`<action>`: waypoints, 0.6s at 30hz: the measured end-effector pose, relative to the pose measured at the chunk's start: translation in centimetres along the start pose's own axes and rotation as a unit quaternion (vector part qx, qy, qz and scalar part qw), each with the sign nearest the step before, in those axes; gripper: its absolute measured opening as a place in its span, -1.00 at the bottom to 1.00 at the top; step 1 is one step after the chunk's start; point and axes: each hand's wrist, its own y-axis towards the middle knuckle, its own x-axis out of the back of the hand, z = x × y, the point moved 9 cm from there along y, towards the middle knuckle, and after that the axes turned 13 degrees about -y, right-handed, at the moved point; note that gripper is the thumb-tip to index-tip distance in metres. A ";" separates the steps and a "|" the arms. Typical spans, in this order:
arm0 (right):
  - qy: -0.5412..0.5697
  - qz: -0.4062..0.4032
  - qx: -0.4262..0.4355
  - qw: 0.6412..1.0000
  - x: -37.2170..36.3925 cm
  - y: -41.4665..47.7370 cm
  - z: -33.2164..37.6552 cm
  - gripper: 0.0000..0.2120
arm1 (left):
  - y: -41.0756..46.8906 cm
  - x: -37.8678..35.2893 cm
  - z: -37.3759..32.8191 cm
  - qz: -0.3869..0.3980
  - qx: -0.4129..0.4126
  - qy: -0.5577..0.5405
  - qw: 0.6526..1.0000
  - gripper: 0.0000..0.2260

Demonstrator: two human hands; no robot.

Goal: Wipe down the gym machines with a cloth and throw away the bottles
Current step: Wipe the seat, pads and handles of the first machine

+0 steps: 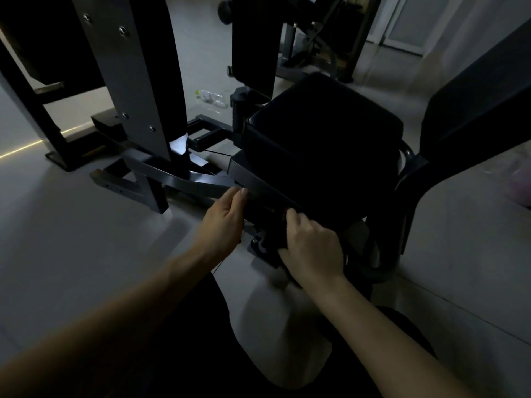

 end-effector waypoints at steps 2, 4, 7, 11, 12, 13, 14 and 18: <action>0.052 0.035 0.021 0.998 0.0 1.2 0.1 -0.52 | -0.1 -0.2 -0.2 0.010 -0.004 0.005 1.000 -0.77; 0.173 0.153 0.038 0.972 -1.4 2.5 -0.3 -0.61 | -0.1 -0.3 -0.2 0.014 -0.005 -0.003 1.000 -0.75; 0.319 0.309 0.044 0.895 -2.5 2.9 -0.2 -0.66 | -0.1 -0.1 -0.2 0.017 0.000 -0.017 1.000 -0.71; 0.218 0.161 0.027 0.962 -1.1 2.7 -0.1 -0.60 | 0.0 -0.3 -0.2 0.026 0.027 -0.080 0.996 -0.73; 0.174 0.096 0.032 0.980 -0.3 2.4 0.3 -0.56 | 0.0 -0.3 -0.1 0.025 0.032 -0.089 0.995 -0.73; 0.153 0.047 0.028 0.987 0.6 2.1 0.7 -0.51 | 0.1 -0.3 0.0 0.029 0.035 -0.097 0.994 -0.72; 0.158 0.027 0.010 0.987 0.9 2.3 0.8 -0.46 | 0.0 -0.4 0.2 0.034 0.041 -0.108 0.993 -0.72; 0.335 0.224 -0.137 0.905 -2.2 4.5 -0.8 -0.46 | -0.4 -0.3 0.5 0.047 0.067 -0.140 0.987 -0.70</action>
